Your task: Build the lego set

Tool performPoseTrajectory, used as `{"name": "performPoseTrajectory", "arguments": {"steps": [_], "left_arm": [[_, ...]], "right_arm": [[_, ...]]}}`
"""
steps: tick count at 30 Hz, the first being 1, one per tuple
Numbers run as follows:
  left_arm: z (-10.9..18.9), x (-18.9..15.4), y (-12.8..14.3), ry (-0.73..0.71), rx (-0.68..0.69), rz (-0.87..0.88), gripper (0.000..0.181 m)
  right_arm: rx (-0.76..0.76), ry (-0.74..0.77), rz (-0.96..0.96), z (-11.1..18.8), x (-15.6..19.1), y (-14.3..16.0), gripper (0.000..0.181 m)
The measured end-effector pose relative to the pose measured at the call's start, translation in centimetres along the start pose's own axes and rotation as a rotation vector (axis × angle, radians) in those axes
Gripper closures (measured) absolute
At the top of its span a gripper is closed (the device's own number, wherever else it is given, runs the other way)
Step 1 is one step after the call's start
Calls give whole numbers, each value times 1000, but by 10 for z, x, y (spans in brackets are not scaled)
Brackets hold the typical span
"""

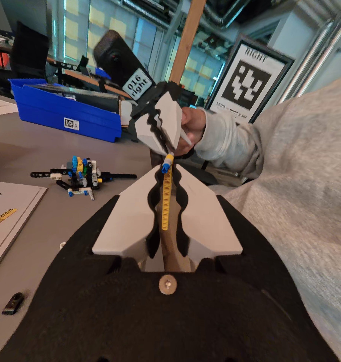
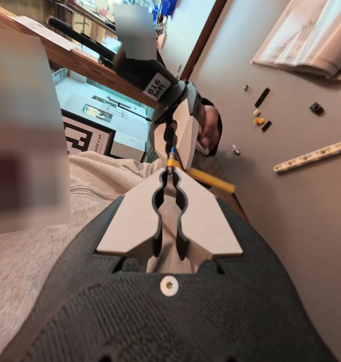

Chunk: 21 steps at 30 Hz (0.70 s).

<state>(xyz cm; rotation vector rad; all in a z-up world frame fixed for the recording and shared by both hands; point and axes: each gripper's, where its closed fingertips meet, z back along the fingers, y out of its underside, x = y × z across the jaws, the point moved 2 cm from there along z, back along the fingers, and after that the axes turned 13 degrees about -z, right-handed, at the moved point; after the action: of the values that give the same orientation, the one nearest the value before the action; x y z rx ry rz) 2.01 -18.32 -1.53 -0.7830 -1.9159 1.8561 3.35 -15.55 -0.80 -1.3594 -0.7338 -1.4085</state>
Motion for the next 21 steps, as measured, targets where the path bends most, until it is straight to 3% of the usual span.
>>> {"name": "performPoseTrajectory", "arguments": {"steps": [5, 8, 11, 14, 21], "left_arm": [[10, 4, -12, 13, -109, 71, 175], [14, 5, -18, 30, -154, 100, 176], [13, 3, -18, 41, -153, 103, 176], [11, 1, -18, 53, -151, 103, 176], [8, -1, -16, 67, -141, 108, 176]], "right_arm": [[-252, -66, 313, 14, 28, -24, 172], [-370, 64, 577, 17, 36, -27, 156], [-372, 225, 746, 9, 33, -21, 153], [-326, 287, 790, 0, 31, -16, 156], [-295, 270, 774, -7, 27, -14, 168]]}}
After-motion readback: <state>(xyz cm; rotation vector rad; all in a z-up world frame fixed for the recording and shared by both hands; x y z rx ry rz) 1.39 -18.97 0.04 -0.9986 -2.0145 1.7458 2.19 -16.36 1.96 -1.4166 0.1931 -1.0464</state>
